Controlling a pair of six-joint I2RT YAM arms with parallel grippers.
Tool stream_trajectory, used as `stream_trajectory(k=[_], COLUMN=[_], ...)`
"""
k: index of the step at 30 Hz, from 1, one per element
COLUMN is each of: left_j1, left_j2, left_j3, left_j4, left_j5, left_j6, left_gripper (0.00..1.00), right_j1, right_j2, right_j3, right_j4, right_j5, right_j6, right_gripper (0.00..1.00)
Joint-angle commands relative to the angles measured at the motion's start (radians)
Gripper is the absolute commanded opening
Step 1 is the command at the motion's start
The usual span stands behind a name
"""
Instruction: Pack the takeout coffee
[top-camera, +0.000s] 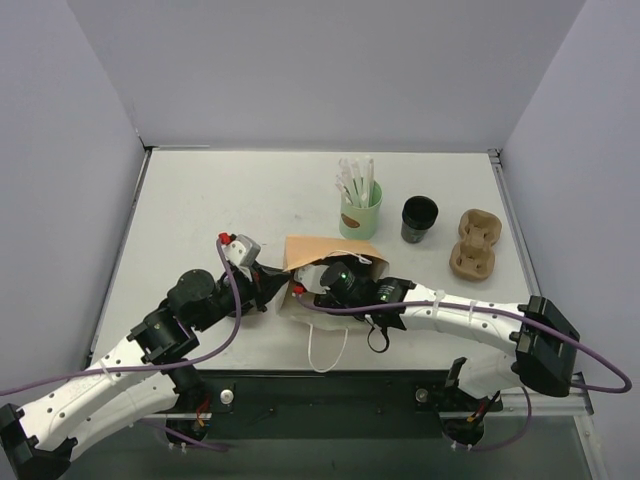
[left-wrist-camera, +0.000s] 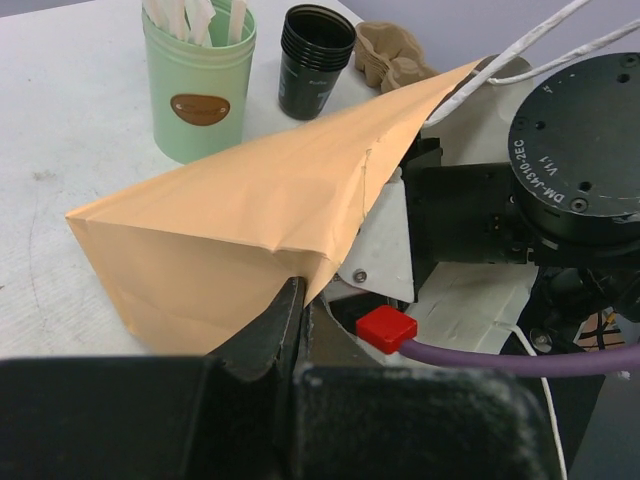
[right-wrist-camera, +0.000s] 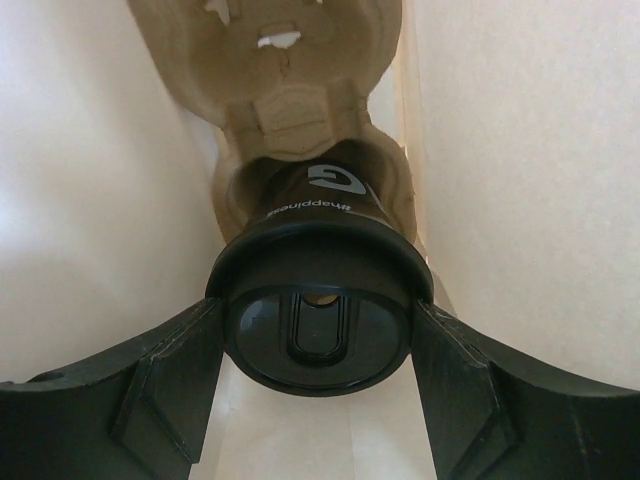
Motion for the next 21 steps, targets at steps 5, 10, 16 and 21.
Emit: stream_trajectory(k=[5,10,16,21], left_j1=[-0.002,-0.004,-0.004,-0.004], left_j2=[-0.002,-0.002,-0.001,0.001], left_j3=[0.048,0.041,0.043,0.051], left_j4=[0.03,0.034,0.03,0.022], left_j5=[0.044,0.043,0.038,0.03], left_j6=[-0.02,-0.037,-0.048,-0.06], left_gripper=[0.0,0.0,0.0,0.0], right_j1=[-0.024,-0.033,-0.052,-0.061], right_j2=[0.054,0.088,0.105,0.109], right_j3=[0.009,0.012,-0.001,-0.005], right_j4=[0.069,0.084,0.133,0.135], right_j5=[0.027,0.034,0.032,0.02], right_j6=[0.029,0.027,0.027,0.038], right_gripper=[0.39,0.42,0.47,0.48])
